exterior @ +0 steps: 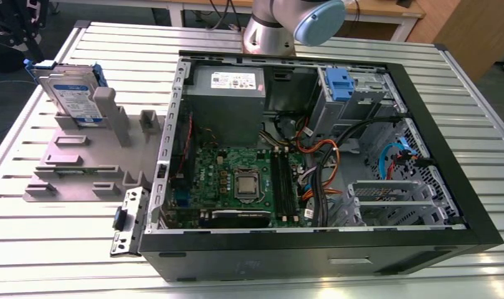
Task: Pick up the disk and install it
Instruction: 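Pick up the disk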
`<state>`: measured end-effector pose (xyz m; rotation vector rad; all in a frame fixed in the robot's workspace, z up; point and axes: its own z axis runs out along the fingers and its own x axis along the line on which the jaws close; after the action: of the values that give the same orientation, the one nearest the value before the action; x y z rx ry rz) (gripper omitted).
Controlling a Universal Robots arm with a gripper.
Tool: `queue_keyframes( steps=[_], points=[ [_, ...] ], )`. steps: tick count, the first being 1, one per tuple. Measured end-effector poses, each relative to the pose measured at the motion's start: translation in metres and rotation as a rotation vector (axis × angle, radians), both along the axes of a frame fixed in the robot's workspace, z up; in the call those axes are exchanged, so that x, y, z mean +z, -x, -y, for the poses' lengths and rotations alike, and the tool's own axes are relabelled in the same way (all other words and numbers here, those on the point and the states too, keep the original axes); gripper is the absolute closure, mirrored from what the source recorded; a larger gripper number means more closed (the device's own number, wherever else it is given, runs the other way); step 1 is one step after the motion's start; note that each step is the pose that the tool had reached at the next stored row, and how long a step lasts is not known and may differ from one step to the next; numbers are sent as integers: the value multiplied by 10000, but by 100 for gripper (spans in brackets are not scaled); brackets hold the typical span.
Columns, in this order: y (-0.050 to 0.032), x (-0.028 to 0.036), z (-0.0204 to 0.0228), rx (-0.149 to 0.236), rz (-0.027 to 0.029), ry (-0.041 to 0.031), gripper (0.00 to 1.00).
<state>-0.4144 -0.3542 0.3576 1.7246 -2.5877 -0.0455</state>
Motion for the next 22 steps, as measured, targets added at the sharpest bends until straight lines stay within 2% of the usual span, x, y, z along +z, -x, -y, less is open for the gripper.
queue_keyframes(
  steps=[4,7,22],
  points=[
    [0,0,0,89,1,0,89],
    [0,0,0,292,0,1,89],
    [0,0,0,1932,0,0,89]
  ],
)
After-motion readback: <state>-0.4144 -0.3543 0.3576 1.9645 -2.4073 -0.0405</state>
